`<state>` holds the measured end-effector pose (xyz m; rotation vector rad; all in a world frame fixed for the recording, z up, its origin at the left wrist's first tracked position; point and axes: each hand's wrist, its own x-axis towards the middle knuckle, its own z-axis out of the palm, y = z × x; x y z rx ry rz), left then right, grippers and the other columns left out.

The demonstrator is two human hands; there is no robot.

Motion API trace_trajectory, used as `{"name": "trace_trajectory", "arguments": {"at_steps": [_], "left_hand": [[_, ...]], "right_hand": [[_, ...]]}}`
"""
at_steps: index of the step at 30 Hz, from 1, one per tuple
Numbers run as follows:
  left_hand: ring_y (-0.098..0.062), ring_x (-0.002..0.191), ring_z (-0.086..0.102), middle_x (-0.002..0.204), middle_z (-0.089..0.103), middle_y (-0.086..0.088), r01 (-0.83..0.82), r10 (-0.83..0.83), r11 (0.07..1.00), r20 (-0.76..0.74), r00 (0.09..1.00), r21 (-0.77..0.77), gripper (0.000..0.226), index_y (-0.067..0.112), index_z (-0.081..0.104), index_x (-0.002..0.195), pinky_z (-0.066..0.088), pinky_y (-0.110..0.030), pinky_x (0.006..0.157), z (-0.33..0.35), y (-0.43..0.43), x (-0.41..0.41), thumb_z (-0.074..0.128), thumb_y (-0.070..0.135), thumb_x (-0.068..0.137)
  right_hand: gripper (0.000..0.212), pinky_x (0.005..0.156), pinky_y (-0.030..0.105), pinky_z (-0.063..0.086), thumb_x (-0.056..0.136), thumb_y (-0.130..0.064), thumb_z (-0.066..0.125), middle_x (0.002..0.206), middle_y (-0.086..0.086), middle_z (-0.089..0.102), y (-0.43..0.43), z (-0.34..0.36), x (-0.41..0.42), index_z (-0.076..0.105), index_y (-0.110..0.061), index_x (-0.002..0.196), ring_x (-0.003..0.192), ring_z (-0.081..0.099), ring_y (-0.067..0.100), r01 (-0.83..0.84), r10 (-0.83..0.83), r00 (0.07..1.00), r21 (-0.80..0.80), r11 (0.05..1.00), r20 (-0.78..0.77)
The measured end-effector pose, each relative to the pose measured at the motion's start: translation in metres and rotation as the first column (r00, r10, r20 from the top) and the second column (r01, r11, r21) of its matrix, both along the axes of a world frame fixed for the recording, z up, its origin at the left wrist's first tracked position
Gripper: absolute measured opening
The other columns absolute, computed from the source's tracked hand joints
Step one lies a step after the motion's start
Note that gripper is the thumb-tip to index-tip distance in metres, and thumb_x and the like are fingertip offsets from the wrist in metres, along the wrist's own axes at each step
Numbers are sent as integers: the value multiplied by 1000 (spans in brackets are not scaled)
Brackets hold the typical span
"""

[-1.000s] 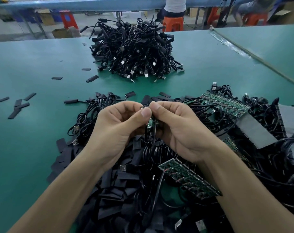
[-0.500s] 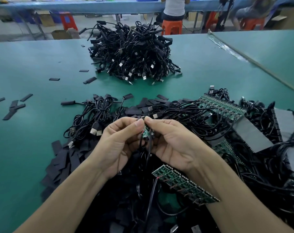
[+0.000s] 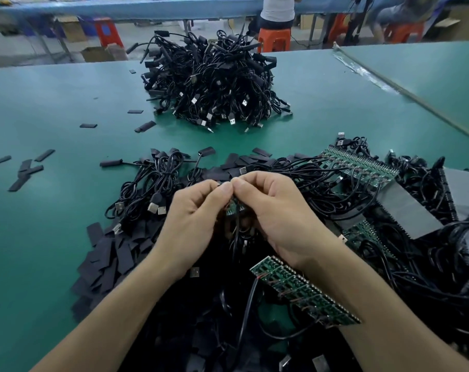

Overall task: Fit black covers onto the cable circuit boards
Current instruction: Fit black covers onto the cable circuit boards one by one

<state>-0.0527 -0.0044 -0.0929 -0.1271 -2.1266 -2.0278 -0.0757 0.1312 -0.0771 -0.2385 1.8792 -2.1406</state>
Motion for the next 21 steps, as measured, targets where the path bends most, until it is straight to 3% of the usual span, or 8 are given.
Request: {"name": "trace_trajectory", "arguments": {"at_steps": [2,4,6,10,13,15,18,21], "left_hand": [[-13,59,37,64,42,-4,3,-13,991,-72,997,-136,40,-6,49,74,34,-24,54,-2,1,0,54,24,99],[-6,57,34,62,38,6,-7,-16,978,-106,994,-208,39,-3,46,71,32,-19,53,-4,1,1,51,20,102],[-3,58,36,61,41,12,10,-34,974,-102,994,-228,36,7,49,67,33,-17,54,-7,0,0,50,21,101],[-5,62,44,65,51,12,79,-95,976,-70,993,-205,32,21,56,68,39,-22,60,-10,1,0,49,25,99],[-5,60,42,63,48,13,100,-109,976,-35,993,-194,33,27,53,64,37,-22,58,-9,3,2,48,26,97],[-9,58,37,62,42,6,111,-110,978,13,994,-179,31,23,49,63,33,-28,55,-10,2,3,49,26,94],[-18,61,37,65,43,-7,118,-117,948,20,993,-295,33,0,49,72,32,-44,56,-11,1,4,51,27,90],[-13,58,38,60,46,0,78,-83,924,0,997,-375,29,2,56,71,32,-38,53,-12,1,4,57,27,85]], "right_hand": [[17,65,37,48,99,-23,60,71,-3,62,3,-2,-2,66,-16,85,66,55,12,46,-12,986,200,979,-167],[18,61,37,48,98,-30,57,65,-9,58,10,-2,-5,60,-22,83,59,52,10,63,69,952,412,909,-297],[18,66,43,53,98,-33,55,66,-7,61,19,2,-10,58,-24,83,62,59,17,8,189,932,539,842,-310],[18,65,35,56,97,-27,57,64,-7,66,31,8,-11,57,-23,79,61,67,11,-169,355,908,581,796,-222],[17,56,30,46,95,-24,60,58,-9,60,34,7,-13,59,-18,79,53,56,6,-150,349,902,572,806,-254],[17,55,28,41,94,-25,62,57,-11,58,36,6,-14,60,-19,78,51,50,4,-113,308,912,556,824,-270],[13,56,29,44,92,-23,66,58,-9,63,38,5,-14,63,-23,80,53,53,6,-112,292,924,557,823,-246],[8,62,26,48,87,-18,72,67,-7,68,38,3,-15,68,-23,81,58,58,2,-47,282,913,610,791,-295]]}}
